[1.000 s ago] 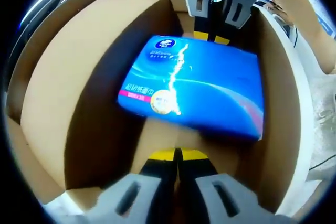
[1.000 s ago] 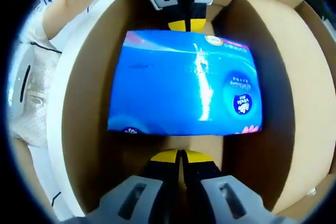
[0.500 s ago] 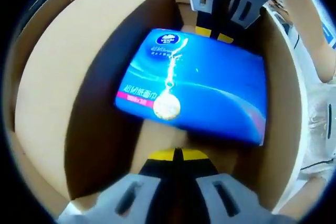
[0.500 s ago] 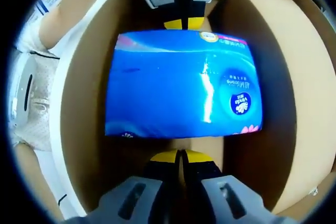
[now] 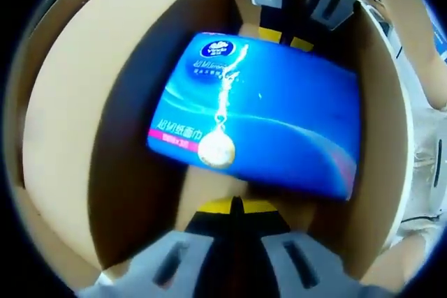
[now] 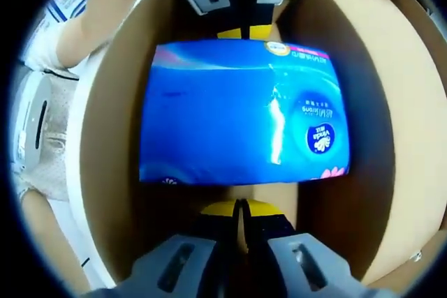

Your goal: Operate the shoe box by opening the lid, removing the specified soft item, and placing it in the target area until the item is outside and the box remains undamaged.

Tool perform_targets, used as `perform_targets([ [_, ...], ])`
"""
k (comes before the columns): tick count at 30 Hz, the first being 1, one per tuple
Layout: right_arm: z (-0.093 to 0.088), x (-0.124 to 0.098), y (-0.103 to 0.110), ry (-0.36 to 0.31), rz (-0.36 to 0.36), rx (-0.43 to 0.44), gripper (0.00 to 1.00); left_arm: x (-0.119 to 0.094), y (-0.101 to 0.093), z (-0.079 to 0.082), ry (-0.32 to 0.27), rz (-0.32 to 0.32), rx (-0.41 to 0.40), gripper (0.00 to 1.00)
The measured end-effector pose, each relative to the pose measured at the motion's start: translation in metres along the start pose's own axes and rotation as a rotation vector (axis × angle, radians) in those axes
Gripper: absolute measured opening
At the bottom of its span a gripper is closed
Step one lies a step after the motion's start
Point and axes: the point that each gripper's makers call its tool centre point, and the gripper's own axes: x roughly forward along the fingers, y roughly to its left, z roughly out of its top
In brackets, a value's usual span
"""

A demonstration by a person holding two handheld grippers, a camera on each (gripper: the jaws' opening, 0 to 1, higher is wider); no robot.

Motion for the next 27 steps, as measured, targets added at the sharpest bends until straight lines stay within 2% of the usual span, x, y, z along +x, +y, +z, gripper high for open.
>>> perform_targets([
  [3,-0.0003,-0.0002,-0.0002,0.01,-0.006,-0.01,0.02,-0.0009,0.001,-0.0013,-0.014,-0.006,-0.015,0.01],
  [10,-0.0002,-0.0006,0.0,0.007,-0.003,-0.013,0.02,-0.0025,0.001,-0.0028,-0.114,-0.037,-0.055,0.01],
  [15,-0.0004,-0.0011,0.0001,0.001,-0.001,0.01,0.02,-0.0025,0.0002,-0.0019,-0.152,-0.046,-0.056,0.01],
  [27,-0.0022,-0.0009,-0.001,0.011,-0.015,0.044,0.02,-0.0005,-0.0005,0.0011,-0.135,-0.015,-0.026,0.01],
])
